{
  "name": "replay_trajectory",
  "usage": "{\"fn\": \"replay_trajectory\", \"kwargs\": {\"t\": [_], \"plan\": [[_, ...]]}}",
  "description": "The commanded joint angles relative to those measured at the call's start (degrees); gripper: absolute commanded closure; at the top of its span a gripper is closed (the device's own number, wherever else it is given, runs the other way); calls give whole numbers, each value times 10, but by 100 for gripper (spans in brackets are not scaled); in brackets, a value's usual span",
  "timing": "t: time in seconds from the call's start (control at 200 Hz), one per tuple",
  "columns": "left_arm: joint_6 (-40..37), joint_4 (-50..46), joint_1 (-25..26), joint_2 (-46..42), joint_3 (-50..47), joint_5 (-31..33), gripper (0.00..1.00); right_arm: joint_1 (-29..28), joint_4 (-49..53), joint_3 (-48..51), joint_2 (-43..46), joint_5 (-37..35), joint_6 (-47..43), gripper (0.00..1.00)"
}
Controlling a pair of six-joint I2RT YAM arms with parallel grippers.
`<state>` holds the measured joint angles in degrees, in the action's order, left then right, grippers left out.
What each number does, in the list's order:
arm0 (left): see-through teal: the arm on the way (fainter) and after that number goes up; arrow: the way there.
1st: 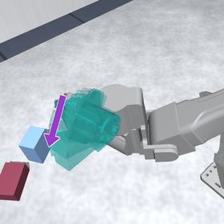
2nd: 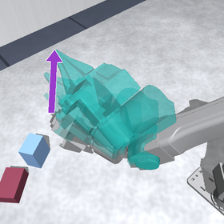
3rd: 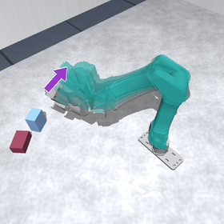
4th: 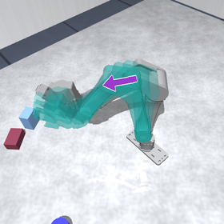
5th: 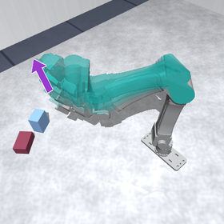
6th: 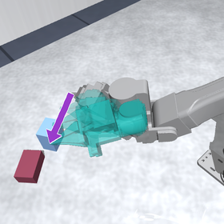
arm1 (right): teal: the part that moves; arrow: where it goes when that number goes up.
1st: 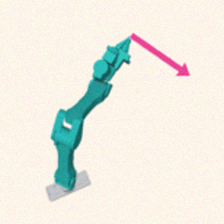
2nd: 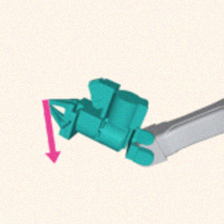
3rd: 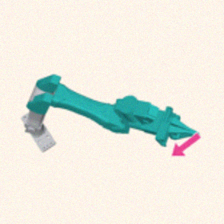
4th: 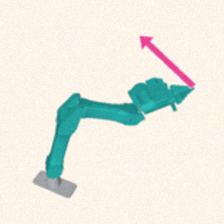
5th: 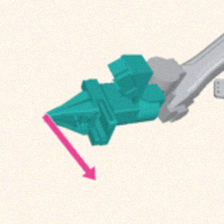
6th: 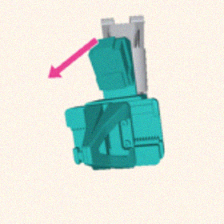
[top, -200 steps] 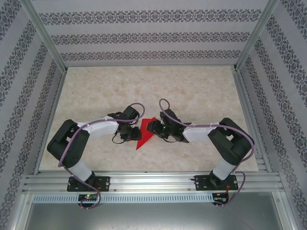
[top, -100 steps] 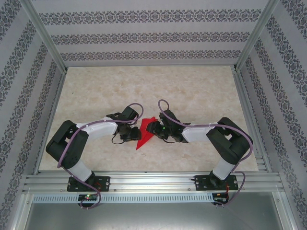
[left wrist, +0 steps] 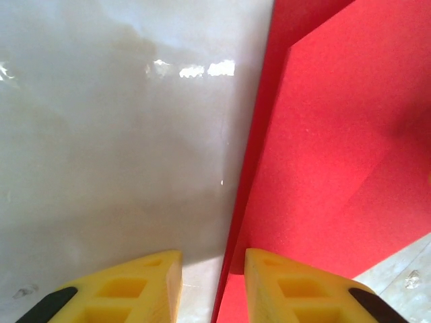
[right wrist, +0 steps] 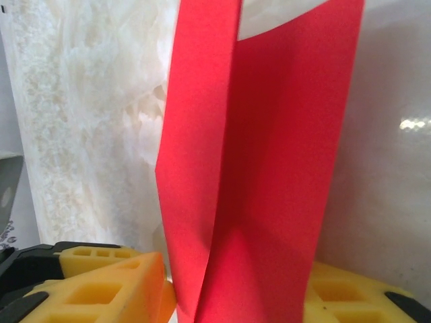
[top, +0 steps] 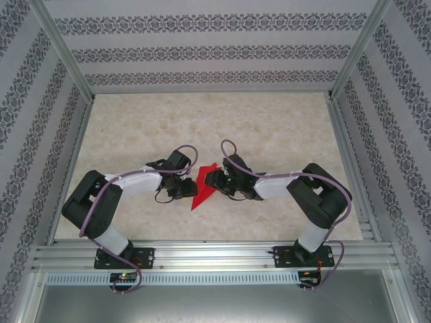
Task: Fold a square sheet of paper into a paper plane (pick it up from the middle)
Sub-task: Turn over the paper at the center of the table.
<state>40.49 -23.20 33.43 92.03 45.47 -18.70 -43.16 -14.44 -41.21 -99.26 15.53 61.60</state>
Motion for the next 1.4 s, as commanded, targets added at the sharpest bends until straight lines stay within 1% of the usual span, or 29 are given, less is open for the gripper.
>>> {"fn": "replay_trajectory", "kwargs": {"t": [0.0,0.29,0.51,0.674,0.749,0.804,0.839,0.944,1.004,1.094,1.179,1.254,1.394], "plan": [[18,104,7,19,-21,-72,68,-9,-24,-22,-16,7,3,54],[28,123,1,18,-35,-86,69,-10,-22,-42,-34,11,-4,54],[34,131,0,16,-35,-90,69,-11,-22,-54,-50,14,-7,61],[39,134,0,7,-38,-94,69,-12,-14,-50,-38,-3,-15,72],[41,135,0,0,-40,-95,68,-12,2,-54,-31,-4,-29,79],[42,135,0,-10,-42,-94,68,-12,24,-59,-23,-11,-39,82],[41,133,0,-18,-44,-93,68,-12,46,-63,-17,-18,-47,85],[42,129,0,-53,-53,-80,66,-12,110,-76,13,-43,-82,92],[41,121,0,-76,-59,-71,65,-12,143,-85,32,-54,-102,92],[32,100,0,-112,-63,-45,64,-12,221,-110,60,-84,-141,93],[24,63,0,-145,-62,-2,63,-11,335,-150,82,-133,-183,93],[26,49,0,-173,-69,28,61,-10,466,-201,91,-186,-229,93],[32,12,-2,-216,-73,102,60,-10,681,-293,79,-320,-299,91]]}}
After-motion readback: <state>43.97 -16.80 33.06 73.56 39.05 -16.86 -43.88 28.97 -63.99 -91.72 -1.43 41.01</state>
